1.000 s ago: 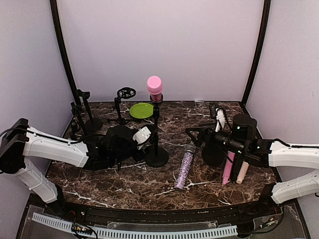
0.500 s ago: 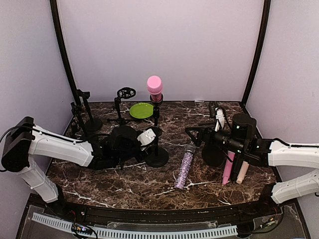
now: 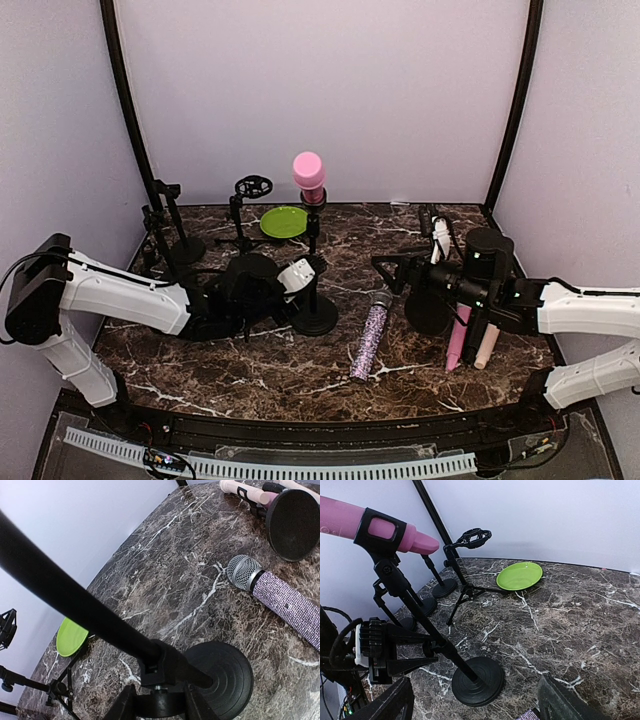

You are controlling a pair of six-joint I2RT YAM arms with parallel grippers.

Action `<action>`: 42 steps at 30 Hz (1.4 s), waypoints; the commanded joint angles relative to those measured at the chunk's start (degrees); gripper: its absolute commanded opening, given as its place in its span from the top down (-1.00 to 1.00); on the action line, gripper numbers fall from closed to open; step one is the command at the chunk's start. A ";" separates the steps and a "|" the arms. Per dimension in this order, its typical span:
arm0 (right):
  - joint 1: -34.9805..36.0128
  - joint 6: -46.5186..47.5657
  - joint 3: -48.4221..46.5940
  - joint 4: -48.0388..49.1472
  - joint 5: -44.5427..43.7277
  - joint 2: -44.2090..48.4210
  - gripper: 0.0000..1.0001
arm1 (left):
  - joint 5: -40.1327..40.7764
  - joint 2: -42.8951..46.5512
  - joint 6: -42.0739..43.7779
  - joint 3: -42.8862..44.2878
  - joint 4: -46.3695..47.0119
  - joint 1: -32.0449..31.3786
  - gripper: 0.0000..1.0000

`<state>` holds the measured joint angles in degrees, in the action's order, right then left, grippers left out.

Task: Remove the microphone from the stand
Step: Unscrew the knob on the microphone stand.

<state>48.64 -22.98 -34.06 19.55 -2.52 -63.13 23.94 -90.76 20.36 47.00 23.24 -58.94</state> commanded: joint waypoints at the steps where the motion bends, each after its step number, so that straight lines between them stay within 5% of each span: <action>1: 0.41 0.31 -1.71 1.40 -0.38 -0.26 -0.73 | 0.19 0.93 -2.49 0.42 0.76 -0.17 0.47; 9: 0.40 0.31 -1.87 1.69 0.37 -0.56 -0.73 | -7.50 2.73 -11.63 -1.35 -0.79 1.35 0.54; 25: 0.40 -0.20 -1.53 1.49 0.79 0.36 -0.73 | -35.92 4.89 -35.22 -5.81 2.90 11.26 0.57; 32: 0.40 -0.31 -1.20 1.06 0.74 1.10 -0.73 | -40.81 5.00 -41.15 -7.00 4.58 13.82 0.56; 42: 0.46 -0.58 -0.40 1.59 1.03 1.91 -0.73 | -38.83 6.27 -35.53 -3.50 0.77 13.85 0.07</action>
<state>48.64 -23.07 -34.06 19.46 -2.11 -62.33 -15.44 -87.09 -17.76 41.54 27.05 -45.47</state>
